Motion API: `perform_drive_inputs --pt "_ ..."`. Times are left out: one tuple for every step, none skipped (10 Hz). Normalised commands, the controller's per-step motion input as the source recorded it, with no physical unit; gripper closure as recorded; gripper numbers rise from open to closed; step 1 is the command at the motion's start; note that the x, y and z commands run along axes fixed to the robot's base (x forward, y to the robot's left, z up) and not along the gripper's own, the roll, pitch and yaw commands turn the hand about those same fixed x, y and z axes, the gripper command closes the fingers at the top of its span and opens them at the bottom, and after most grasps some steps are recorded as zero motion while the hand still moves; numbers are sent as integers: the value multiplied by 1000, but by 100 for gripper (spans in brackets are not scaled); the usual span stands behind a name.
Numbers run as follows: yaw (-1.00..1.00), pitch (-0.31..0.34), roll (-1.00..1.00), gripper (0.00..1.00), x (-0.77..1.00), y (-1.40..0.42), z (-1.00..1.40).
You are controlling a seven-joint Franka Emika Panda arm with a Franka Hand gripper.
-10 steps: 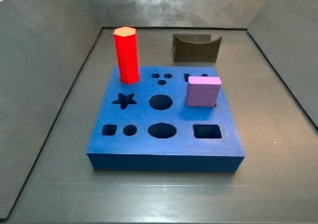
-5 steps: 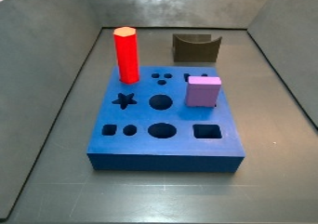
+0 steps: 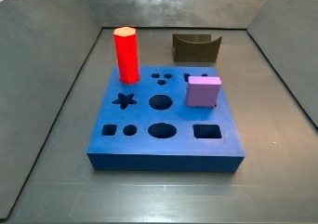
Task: Pick up the rectangle object. Move up. Place the rectangle object on the fixture. Regrasp the rectangle object. Move to above the board. Insert the rectangle object.
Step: Place the rectangle object on the fixture.
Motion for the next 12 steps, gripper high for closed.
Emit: perform_drive_inputs --pt "-77 132 -1000 100 898 -22 -18" --pt "-89 134 -1000 100 743 8 -9" --pt "-101 138 -1000 100 625 20 -9" --pt "-121 141 -1000 100 476 30 -8" --pt "-132 143 -1000 100 404 34 -7" --pt "-170 144 -1000 100 229 37 -11" --pt "-191 146 -1000 100 162 39 -11" --pt "-218 116 -900 100 53 43 -9" --pt "-218 57 -708 100 33 39 -3" --pt "-200 10 -442 100 49 35 -14" --pt "-177 -9 -295 100 61 24 -4" --pt "-143 -32 -208 100 60 31 -2"
